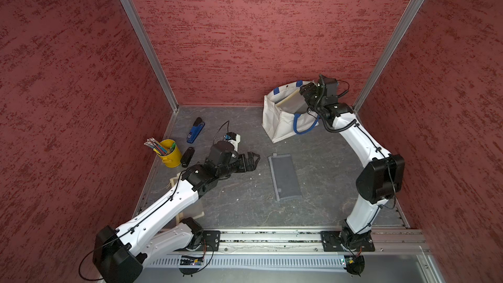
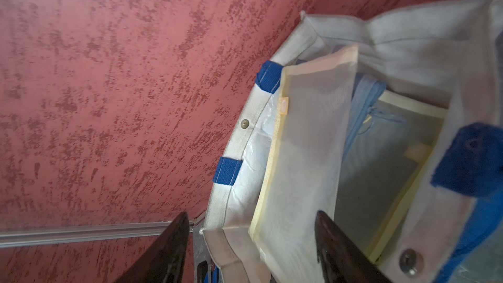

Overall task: Put the pencil pouch into the canvas bag
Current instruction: Place the pencil pouch in the canvas bag.

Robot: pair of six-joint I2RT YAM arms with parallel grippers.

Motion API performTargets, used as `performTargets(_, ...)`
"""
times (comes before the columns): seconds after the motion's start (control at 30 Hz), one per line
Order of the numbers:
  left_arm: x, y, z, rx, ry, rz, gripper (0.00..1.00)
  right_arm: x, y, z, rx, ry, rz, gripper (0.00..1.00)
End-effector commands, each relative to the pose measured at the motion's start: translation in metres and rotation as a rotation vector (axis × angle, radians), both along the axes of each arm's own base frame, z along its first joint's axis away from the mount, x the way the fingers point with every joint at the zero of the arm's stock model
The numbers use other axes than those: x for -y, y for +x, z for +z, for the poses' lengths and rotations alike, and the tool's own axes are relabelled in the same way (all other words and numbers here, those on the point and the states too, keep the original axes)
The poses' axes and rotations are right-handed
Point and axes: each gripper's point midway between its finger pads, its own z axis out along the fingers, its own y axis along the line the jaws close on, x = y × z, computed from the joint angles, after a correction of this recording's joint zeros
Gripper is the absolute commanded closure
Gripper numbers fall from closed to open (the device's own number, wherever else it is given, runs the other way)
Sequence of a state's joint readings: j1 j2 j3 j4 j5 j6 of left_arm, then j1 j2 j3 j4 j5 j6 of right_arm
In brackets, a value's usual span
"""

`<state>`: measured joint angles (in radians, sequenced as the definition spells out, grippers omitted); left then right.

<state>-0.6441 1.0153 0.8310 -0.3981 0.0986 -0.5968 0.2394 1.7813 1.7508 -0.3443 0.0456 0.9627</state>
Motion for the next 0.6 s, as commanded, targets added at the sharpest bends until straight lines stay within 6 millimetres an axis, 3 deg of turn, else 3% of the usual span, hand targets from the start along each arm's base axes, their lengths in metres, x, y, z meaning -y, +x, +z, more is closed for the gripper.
performTargets(0.0,0.003,0.007,-0.001,0.007,-0.011,0.006,0.01,0.009,-0.026,0.012,-0.005,-0.152,0.071,0.26)
performTargets(0.1,0.010,0.009,-0.008,-0.021,-0.017,-0.001,0.01,0.009,-0.050,0.004,-0.039,-0.278,0.188,0.26)
performTargets(0.17,0.016,0.011,-0.013,-0.052,-0.033,-0.007,0.00,0.006,-0.071,-0.016,-0.093,-0.335,0.283,0.26)
performTargets(0.27,0.033,0.014,-0.027,-0.115,-0.051,-0.038,0.01,-0.003,-0.110,-0.055,-0.139,-0.379,0.431,0.26)
performTargets(0.4,0.058,0.017,-0.055,-0.212,-0.048,-0.079,0.01,-0.027,-0.166,-0.111,-0.139,-0.283,0.644,0.25)
performTargets(0.57,0.086,0.021,-0.087,-0.298,-0.092,-0.105,0.02,-0.045,-0.204,-0.189,-0.221,-0.137,0.773,0.28)
